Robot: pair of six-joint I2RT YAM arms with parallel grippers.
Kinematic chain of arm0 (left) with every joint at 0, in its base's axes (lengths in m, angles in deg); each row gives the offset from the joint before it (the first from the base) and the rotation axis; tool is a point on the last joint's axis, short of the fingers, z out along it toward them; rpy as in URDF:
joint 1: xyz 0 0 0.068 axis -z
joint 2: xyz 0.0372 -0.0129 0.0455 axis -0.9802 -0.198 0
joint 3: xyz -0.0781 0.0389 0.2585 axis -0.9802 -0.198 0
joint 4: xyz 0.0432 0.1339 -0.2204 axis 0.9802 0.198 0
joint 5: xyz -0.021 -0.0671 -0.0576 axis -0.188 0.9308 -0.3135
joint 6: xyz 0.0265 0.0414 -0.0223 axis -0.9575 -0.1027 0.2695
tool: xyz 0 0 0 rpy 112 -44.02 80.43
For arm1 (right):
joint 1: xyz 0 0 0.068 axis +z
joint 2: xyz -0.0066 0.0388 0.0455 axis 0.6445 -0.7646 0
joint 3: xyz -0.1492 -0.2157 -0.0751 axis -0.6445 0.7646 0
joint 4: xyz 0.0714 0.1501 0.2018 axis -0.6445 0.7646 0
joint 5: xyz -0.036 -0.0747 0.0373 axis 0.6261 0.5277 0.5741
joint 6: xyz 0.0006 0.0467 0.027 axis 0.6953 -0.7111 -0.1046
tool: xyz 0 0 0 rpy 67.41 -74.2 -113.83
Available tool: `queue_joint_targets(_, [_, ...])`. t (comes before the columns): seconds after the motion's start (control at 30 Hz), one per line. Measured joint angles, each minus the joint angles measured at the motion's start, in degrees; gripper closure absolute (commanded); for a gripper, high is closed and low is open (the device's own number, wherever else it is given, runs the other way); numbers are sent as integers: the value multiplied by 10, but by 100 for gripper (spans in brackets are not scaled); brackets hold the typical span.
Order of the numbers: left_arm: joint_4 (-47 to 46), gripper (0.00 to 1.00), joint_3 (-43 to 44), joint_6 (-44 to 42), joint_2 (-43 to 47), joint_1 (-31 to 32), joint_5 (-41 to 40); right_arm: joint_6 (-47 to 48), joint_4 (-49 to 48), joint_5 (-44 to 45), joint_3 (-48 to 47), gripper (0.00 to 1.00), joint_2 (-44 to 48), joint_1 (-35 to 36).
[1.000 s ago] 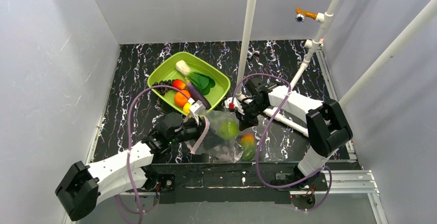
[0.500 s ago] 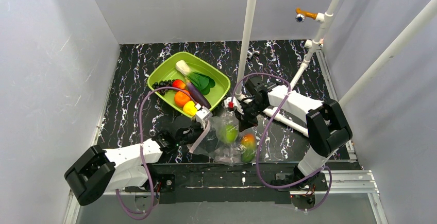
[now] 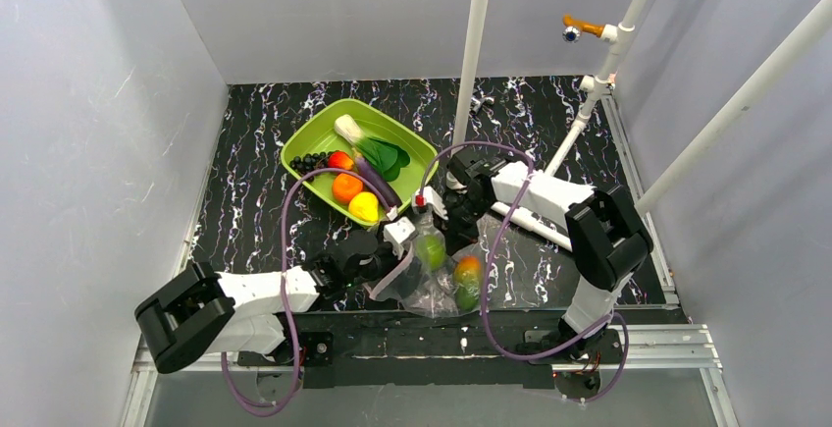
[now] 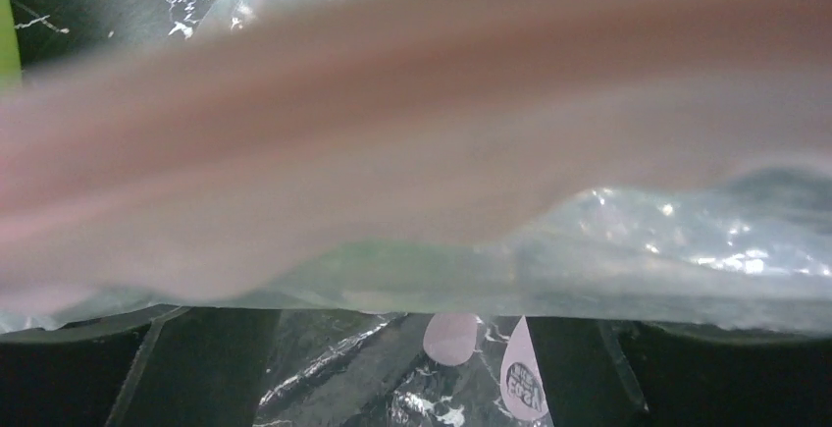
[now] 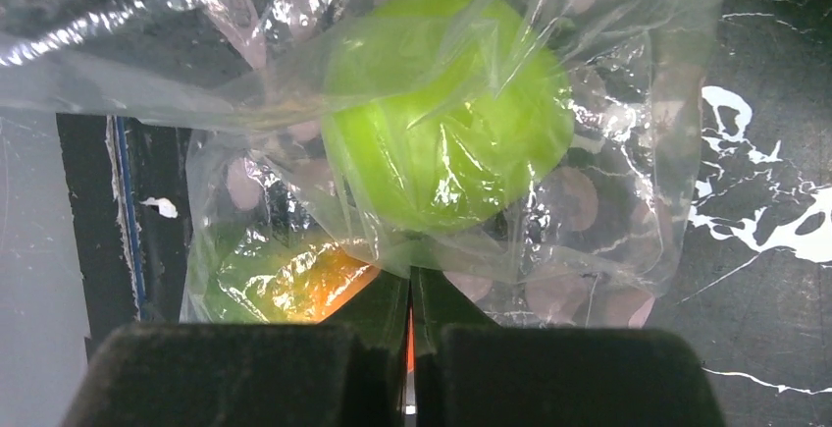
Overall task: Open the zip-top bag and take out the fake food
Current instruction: Pick up the fake fruit from the zipper food storage bag.
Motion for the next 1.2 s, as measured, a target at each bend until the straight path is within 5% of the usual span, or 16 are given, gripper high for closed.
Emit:
queue_joint_targets(0.1, [-6, 16, 0, -16, -18, 7, -26, -16, 0, 8, -8, 96, -8, 1])
queue_joint_targets(0.37, [-8, 17, -27, -29, 24, 11, -46, -27, 12, 9, -36, 69, -2, -12])
queue_joint_targets(0.67, [8, 18, -54, -38, 96, 11, -51, 124, 46, -64, -24, 15, 101, -23])
queue_joint_targets(0.87, [3, 18, -62, -42, 88, 11, -56, 254, 58, -71, -18, 19, 90, -2])
queue_joint_targets(1.2, [-29, 16, -72, -51, 51, 11, -59, 195, -50, 33, -21, 31, 5, 48])
